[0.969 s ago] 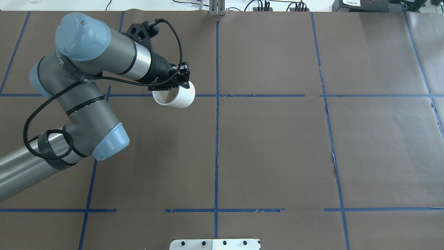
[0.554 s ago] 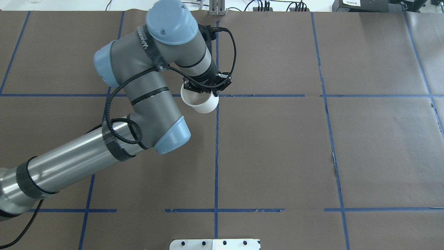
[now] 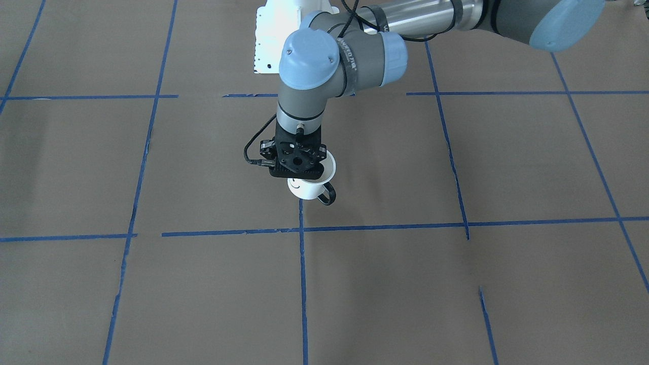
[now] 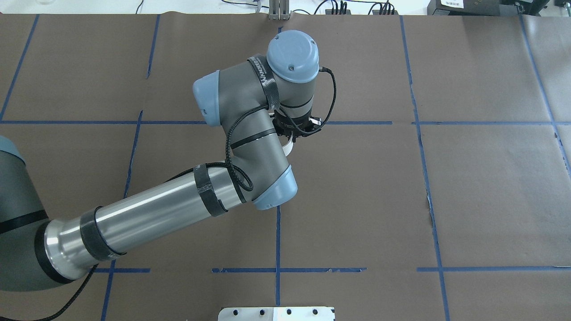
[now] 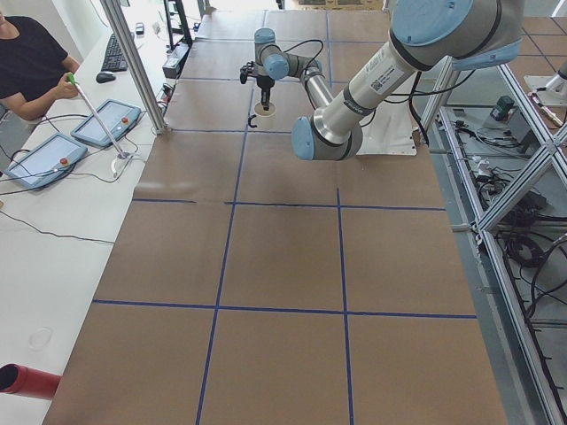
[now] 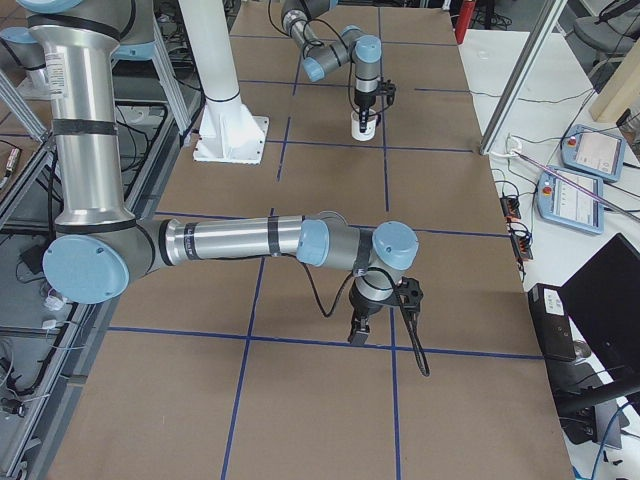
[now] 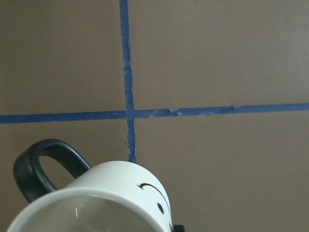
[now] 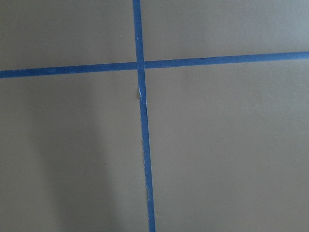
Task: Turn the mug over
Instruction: 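Rotate the left wrist to turn the mug upright and lower it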
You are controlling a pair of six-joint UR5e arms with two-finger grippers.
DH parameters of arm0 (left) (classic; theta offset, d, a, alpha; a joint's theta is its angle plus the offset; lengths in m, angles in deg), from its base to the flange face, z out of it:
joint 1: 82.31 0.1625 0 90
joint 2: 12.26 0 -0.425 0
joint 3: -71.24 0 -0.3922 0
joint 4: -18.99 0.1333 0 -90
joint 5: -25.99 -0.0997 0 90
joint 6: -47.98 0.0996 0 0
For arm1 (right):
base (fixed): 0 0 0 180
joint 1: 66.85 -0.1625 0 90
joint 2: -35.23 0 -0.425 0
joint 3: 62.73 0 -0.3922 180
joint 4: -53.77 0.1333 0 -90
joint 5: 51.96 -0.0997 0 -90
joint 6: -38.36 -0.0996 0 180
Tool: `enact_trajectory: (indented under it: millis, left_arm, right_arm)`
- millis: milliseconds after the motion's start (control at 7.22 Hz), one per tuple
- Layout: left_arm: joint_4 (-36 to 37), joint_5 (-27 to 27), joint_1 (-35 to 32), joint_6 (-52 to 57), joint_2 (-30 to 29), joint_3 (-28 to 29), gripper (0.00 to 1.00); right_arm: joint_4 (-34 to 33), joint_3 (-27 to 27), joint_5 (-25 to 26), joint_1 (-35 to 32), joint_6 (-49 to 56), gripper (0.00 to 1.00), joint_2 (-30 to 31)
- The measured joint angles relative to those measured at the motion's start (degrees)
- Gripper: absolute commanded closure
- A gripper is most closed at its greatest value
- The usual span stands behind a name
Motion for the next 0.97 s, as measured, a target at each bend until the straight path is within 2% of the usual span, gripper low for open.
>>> enact_trajectory:
  millis: [969]
  left_arm:
    - [0.94, -0.94, 2.39, 5.22, -0.11, 1.88, 1.0]
  right_arm:
    - [0.0, 0.05, 0.0, 0.0, 0.0, 0.0, -0.03]
